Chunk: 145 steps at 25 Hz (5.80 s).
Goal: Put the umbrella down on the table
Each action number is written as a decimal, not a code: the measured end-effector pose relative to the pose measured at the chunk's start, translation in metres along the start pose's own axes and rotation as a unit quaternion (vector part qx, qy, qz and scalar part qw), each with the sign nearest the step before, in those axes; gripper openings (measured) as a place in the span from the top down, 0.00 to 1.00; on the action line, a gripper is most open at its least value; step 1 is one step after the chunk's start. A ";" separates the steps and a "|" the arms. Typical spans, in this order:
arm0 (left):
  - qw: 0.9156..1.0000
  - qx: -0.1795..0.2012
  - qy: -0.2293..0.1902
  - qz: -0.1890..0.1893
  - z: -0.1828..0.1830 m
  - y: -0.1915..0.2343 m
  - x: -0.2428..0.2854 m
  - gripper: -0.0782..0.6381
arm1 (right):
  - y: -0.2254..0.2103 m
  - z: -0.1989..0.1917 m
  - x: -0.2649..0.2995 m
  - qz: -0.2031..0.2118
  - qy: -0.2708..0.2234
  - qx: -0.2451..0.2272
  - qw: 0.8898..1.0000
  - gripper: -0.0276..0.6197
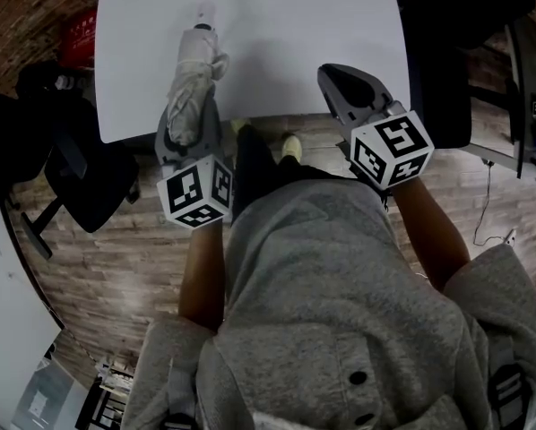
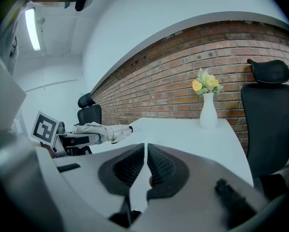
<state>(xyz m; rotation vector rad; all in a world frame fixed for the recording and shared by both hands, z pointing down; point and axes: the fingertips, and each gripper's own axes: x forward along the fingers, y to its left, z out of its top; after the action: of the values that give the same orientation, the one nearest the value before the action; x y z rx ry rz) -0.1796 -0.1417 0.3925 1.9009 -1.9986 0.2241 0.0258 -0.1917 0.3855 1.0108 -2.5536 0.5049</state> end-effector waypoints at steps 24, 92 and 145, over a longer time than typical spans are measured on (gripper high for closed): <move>1.000 -0.002 0.030 -0.003 -0.034 0.013 0.020 0.57 | 0.002 -0.018 0.013 0.000 0.032 0.007 0.999 0.91; 0.993 0.018 0.112 -0.004 -0.132 0.013 0.072 0.53 | -0.008 -0.043 0.017 -0.015 0.063 0.009 0.998 0.91; 0.998 0.054 -0.001 -0.016 0.019 -0.058 -0.032 0.64 | -0.015 0.015 -0.074 -0.020 -0.060 -0.004 0.998 0.91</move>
<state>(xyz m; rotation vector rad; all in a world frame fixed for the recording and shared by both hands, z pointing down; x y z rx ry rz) -0.1243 -0.1232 0.3549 1.9965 -1.9931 0.3283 0.0846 -0.1661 0.3426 1.1181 -2.6317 0.4348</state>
